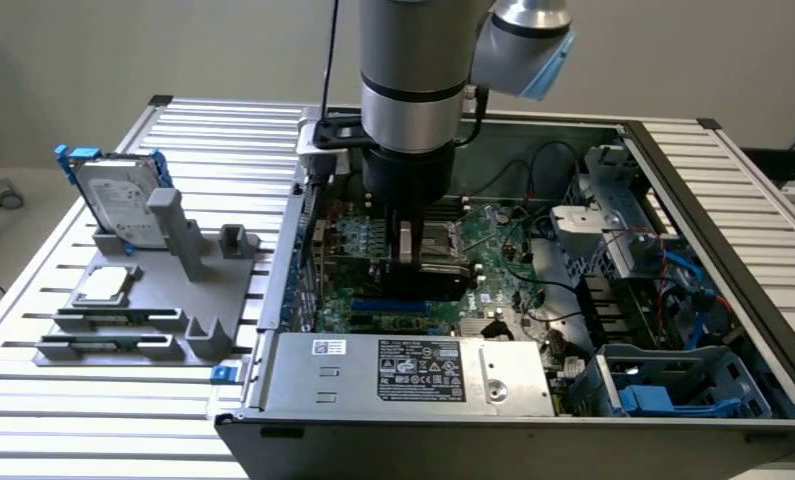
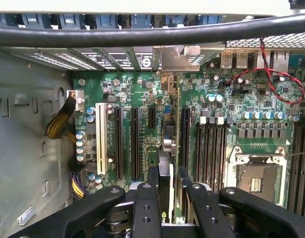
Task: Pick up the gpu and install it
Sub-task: 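Insert the gpu into the slot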
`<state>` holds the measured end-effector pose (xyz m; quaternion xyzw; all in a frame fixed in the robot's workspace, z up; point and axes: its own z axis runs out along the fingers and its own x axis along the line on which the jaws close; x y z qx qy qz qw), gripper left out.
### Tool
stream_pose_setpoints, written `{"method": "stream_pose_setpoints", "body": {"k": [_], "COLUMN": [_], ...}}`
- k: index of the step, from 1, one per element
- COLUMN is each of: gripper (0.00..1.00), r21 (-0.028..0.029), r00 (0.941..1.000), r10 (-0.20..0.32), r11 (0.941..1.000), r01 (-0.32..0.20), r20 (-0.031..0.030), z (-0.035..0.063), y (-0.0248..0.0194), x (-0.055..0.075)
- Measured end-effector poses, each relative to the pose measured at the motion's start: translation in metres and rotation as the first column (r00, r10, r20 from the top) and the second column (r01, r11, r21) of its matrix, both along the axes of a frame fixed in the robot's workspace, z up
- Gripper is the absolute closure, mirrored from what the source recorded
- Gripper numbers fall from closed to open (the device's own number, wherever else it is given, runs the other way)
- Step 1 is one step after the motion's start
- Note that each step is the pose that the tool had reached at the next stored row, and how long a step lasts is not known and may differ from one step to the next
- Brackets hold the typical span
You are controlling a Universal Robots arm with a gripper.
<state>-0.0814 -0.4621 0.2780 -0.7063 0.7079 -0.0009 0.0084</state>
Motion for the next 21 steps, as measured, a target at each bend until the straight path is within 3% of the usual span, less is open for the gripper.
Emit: {"method": "stream_pose_setpoints", "body": {"k": [21], "gripper": [0.74], "r21": [0.0007], "r00": [1.0], "r10": [-0.004], "r11": [1.0], "r01": [0.004], "r20": [0.0008], "z": [-0.0045], "y": [0.0001], "x": [-0.0053]}}
